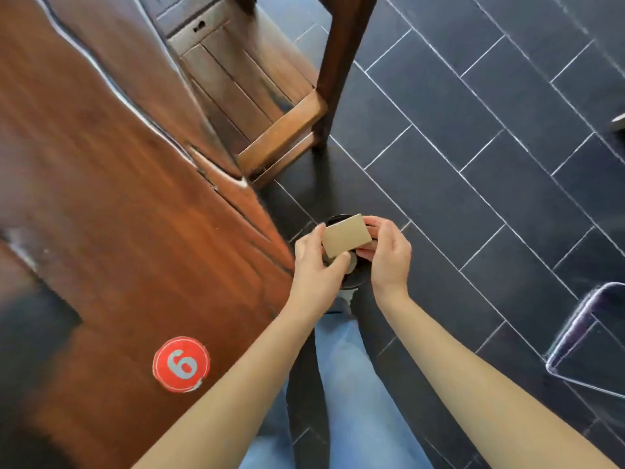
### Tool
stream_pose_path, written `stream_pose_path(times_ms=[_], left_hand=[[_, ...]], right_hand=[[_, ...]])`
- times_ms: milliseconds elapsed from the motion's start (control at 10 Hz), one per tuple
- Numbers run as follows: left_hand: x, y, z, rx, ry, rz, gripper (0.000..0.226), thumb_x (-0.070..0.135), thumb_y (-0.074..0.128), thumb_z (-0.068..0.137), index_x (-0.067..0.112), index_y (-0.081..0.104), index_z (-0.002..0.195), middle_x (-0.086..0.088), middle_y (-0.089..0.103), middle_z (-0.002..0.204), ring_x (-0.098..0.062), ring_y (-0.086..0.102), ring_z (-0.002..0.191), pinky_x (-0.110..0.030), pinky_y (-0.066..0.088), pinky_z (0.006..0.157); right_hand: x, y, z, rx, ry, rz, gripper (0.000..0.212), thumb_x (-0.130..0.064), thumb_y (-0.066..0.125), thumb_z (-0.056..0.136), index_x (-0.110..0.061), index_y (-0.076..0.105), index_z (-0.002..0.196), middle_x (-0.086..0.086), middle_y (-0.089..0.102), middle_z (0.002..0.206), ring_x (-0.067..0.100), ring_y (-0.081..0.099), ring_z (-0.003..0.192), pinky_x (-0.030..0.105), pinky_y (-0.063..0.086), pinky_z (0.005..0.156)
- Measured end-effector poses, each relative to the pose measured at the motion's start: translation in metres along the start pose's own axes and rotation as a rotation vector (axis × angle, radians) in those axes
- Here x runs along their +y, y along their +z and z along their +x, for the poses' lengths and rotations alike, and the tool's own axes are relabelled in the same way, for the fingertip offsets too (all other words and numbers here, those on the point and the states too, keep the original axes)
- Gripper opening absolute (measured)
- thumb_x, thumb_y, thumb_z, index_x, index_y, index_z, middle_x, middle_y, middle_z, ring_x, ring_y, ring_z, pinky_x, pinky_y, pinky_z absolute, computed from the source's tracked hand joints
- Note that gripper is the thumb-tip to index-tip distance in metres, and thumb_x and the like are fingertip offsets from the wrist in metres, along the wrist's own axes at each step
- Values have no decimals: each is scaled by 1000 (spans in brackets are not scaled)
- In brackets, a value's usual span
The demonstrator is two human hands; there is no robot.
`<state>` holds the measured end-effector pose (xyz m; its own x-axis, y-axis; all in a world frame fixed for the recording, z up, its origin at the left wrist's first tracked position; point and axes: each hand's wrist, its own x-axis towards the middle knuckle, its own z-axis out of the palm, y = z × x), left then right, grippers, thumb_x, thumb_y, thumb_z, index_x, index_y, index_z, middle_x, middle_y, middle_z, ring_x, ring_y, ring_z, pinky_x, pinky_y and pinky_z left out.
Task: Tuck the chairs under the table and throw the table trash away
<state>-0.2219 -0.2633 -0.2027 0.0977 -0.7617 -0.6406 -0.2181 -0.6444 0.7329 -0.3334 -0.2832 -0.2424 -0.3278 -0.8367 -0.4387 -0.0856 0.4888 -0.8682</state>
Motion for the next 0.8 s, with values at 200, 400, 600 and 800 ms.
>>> stream_pose_path(times_ms=[200, 400, 600, 800], left_hand=[[15, 72, 36, -183, -103, 46, 70, 26, 59, 87, 17, 22, 145, -5, 27, 146, -20, 42, 126, -30, 39, 103], [-11, 92, 74, -185, -355, 19, 65, 21, 52, 93, 16, 17, 148, -6, 36, 147, -21, 38, 131, -24, 31, 93], [-36, 96, 96, -224, -464, 94, 67, 24, 50, 94, 16, 13, 149, -5, 33, 150, -21, 34, 135, -34, 28, 109], [-37, 99, 82, -200, -439, 120, 56, 28, 40, 99, 15, 15, 148, -4, 30, 152, -21, 28, 138, -30, 23, 108]], right_hand=[[32, -49, 42, -95, 321, 30, 31, -11, 52, 91, -23, 59, 118, 2, 65, 111, 20, 64, 101, 40, 58, 80], [71, -67, 68, -336, 692, 7, 26, -32, 53, 94, -37, 52, 120, -6, 60, 119, 14, 58, 107, 39, 48, 95], [88, -72, 85, -445, 819, -1, 53, -34, 52, 95, -27, 31, 143, 0, 44, 141, 19, 45, 126, 43, 42, 103], [92, -82, 94, -383, 820, -93, 56, -30, 44, 99, -26, 19, 149, 0, 26, 154, 20, 31, 137, 44, 37, 108]])
